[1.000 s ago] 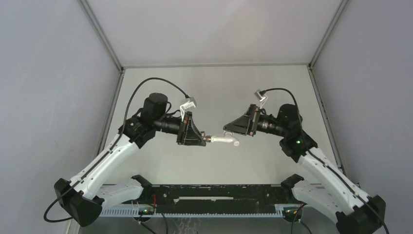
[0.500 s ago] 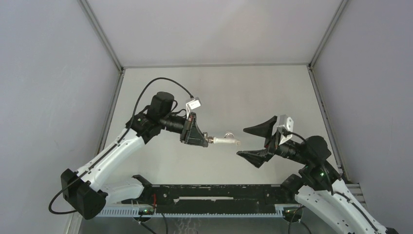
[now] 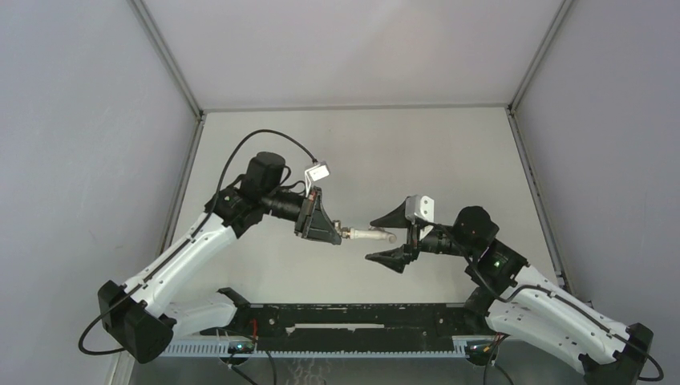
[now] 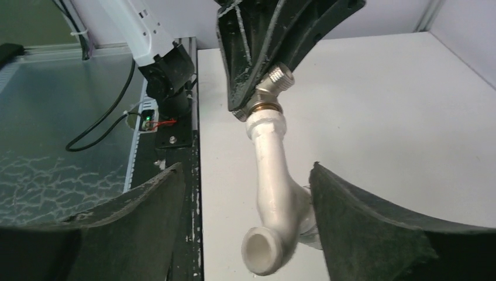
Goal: Install the water faucets
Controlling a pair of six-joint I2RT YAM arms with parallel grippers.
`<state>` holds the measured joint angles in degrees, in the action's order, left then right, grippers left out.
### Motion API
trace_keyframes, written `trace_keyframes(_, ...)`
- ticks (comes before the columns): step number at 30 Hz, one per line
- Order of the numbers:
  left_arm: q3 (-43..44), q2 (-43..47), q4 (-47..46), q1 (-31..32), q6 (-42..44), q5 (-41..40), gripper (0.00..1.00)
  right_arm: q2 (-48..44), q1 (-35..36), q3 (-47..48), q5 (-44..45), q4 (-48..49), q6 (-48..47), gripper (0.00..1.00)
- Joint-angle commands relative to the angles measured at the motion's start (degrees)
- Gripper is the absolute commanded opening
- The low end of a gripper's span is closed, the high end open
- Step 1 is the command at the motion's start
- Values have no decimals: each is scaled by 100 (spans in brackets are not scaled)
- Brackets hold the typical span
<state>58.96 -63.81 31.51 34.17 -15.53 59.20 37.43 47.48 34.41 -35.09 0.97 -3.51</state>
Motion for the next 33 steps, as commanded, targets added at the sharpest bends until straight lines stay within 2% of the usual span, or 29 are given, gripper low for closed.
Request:
trace_keyframes(1, 527, 229, -206, 5, -69, 343, 0, 24, 76, 21, 365, 334, -247, 75)
trace_keyframes(2, 537, 235, -207, 9, -67, 338, 0, 44, 73, 22, 444, 296, -247, 62)
trace_keyframes(6, 555, 245, -202, 1, -42, 375, 0, 195, 75, 13, 437, 192, -187, 40)
trace_keyframes(10, 502, 317, -209, 3, 57, 364, 0, 315, 77, 13, 310, 233, 172, 12)
trace_keyframes(11, 462, 343, -267, 8, 48, 365, 0, 333, 77, 13, 306, 256, 298, 8)
trace_keyframes(12, 418, 369, -355, 5, 19, 364, 0, 347, 77, 13, 276, 277, 431, 8)
trace_keyframes(13, 369, 377, -440, 7, -25, 358, 0, 364, 77, 13, 249, 280, 541, 14)
trace_keyframes(15, 341, 372, -493, 10, -55, 408, 0, 411, 81, 13, 257, 228, 702, 44)
trace_keyframes(17, 338, 353, -496, 19, -50, 506, 0, 456, 79, 13, 297, 127, 771, 64)
trace_keyframes(18, 328, 348, -490, 18, -35, 513, 0, 475, 84, 13, 284, 93, 799, 67)
trace_keyframes(21, 327, 372, -488, 16, 1, 535, 0, 525, 80, 2, 275, 108, 899, 69)
trace_keyframes(22, 324, 368, -477, 18, 7, 521, 0, 529, 77, 4, 264, 128, 921, 68)
trace_keyframes(23, 324, 364, -462, 18, 13, 454, 0, 538, 77, 4, 247, 169, 936, 62)
trace_keyframes(25, 295, 326, -461, 18, 30, 417, 0, 545, 69, 4, 252, 293, 1073, 41)
trace_keyframes(26, 293, 302, -456, 18, 32, 417, 0, 546, 70, 4, 271, 357, 1177, 27)
trace_keyframes(28, 292, 284, -459, 18, 60, 394, 0, 558, 60, 3, 288, 473, 1426, 11)
trace_keyframes(31, 277, 338, -511, 12, 140, 132, 0, 673, -105, 4, 121, 597, 2371, 1)
trace_keyframes(33, 210, 451, -556, 19, 295, -407, 0, 942, -499, 39, -704, 919, 3364, 0)
